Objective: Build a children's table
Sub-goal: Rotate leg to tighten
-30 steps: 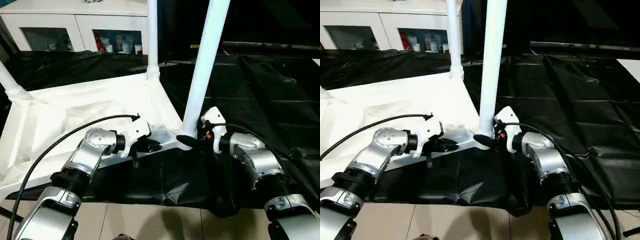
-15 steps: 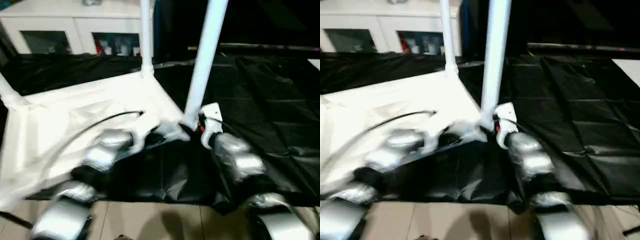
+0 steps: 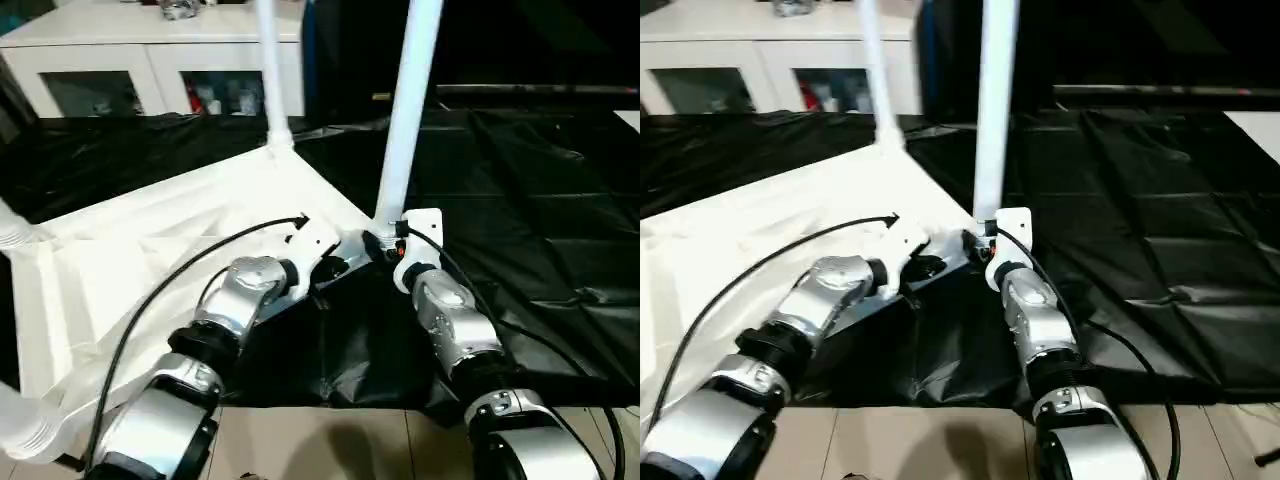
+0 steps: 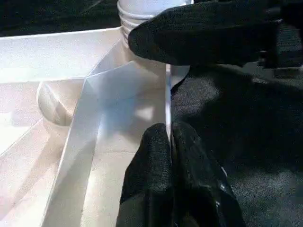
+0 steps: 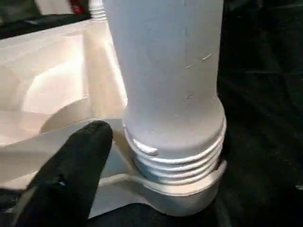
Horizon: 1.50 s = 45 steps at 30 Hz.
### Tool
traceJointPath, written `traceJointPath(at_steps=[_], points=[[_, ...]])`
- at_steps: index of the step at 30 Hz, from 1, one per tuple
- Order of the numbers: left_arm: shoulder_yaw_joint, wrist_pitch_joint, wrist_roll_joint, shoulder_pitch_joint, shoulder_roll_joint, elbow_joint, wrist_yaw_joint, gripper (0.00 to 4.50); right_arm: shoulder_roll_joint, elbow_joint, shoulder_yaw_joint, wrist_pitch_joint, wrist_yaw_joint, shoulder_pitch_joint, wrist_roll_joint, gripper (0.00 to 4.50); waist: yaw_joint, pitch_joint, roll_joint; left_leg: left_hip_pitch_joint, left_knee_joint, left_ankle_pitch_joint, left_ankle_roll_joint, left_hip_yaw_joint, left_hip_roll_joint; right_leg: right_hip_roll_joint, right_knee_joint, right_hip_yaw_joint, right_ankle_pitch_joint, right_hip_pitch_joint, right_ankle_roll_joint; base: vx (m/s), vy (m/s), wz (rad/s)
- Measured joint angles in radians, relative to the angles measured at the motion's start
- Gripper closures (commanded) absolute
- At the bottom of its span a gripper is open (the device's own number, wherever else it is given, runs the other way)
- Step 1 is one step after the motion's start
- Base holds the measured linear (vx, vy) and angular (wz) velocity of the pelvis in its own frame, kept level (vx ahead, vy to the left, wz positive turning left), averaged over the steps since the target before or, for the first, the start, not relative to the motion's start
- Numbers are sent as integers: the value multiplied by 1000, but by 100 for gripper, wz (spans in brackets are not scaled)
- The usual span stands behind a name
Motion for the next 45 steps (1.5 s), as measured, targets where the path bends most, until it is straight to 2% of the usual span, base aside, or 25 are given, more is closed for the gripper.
traceJointPath(at_steps=[5,10,12,15,20,32,37,40,45], points=[[-19,-45,-8,36,65,-54,-112,450,-107,-29,42,22,199,0,0,60,-3,0,0,-4,-2,0,0,0,2,1,0,-1,-2,-5,2,0,0,0],[-30,-58,-26,64,122,-101,-227,450,-181,-97,88,67,402,18,9,60,17,0,0,-6,-1,0,1,1,2,1,0,-1,-3,-6,2,0,0,0],[-37,-62,-39,84,163,-132,-299,450,-240,-139,134,85,525,34,12,60,24,0,0,-6,0,0,1,2,2,1,-1,-1,-3,-6,2,0,0,0],[-40,-64,-46,100,203,-158,-368,450,-270,-163,157,113,639,36,25,60,24,0,-1,-5,1,0,1,2,2,1,0,0,-2,-5,2,0,0,0],[-46,-65,-51,106,219,-171,-403,450,-278,-163,174,122,709,35,31,60,24,0,-1,-5,2,0,0,2,2,0,2,0,-2,-5,2,0,0,0],[-47,-60,-50,107,221,-180,-409,450,-274,-159,184,121,706,34,21,156,24,0,-2,-5,2,0,0,2,2,0,2,0,-2,-5,2,0,0,0],[-45,-58,-47,108,222,-178,-394,450,-252,-150,171,120,677,35,23,170,24,0,-3,-5,3,0,1,2,2,0,2,0,-2,-5,2,0,0,0],[-31,-53,-36,97,195,-149,-318,450,-194,-120,131,109,558,35,24,172,21,0,-4,-4,6,0,0,2,2,0,5,1,-2,-5,2,0,0,0],[-29,-47,3,35,124,-58,-170,450,-84,-80,65,67,242,35,10,173,17,0,-8,-3,6,0,0,2,1,0,5,2,-4,-4,6,0,0,0]])
